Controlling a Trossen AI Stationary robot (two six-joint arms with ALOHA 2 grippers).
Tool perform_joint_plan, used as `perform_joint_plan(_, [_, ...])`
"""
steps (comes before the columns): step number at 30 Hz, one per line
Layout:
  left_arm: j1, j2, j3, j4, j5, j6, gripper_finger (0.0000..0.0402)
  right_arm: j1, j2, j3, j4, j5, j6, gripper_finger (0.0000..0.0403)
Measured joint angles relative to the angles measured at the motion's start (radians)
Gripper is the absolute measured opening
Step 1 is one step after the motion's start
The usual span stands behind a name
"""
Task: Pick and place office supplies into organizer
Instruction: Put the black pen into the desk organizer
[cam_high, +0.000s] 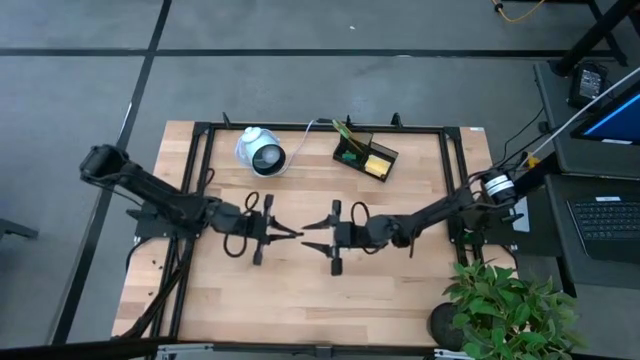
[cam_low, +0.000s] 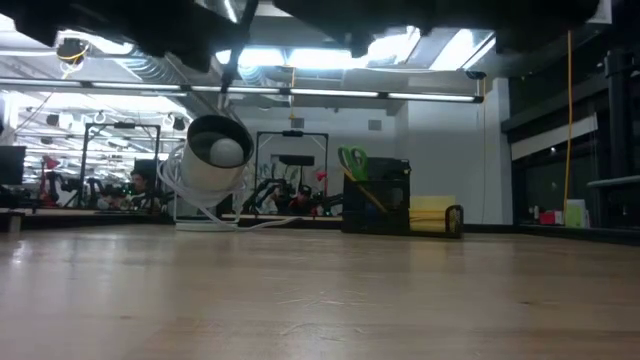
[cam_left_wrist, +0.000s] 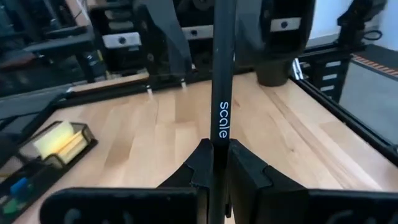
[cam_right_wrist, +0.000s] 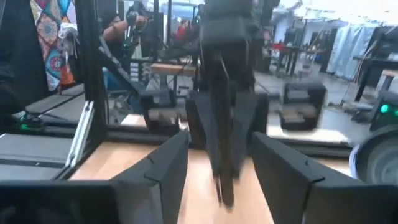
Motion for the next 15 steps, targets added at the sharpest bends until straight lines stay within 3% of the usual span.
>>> perform_joint_plan(10, [0.117, 0.001, 0.0, 0.04, 0.175, 0.076, 0.0022, -0.055, 0.03, 0.132, -0.16, -0.003, -0.073, 0.0173])
perform_joint_plan(15, [0.147, 0.001, 0.0, 0.039, 0.192, 0.092, 0.0022, -0.083, 0.029, 0.147, -0.182, -0.004, -0.076, 0.015])
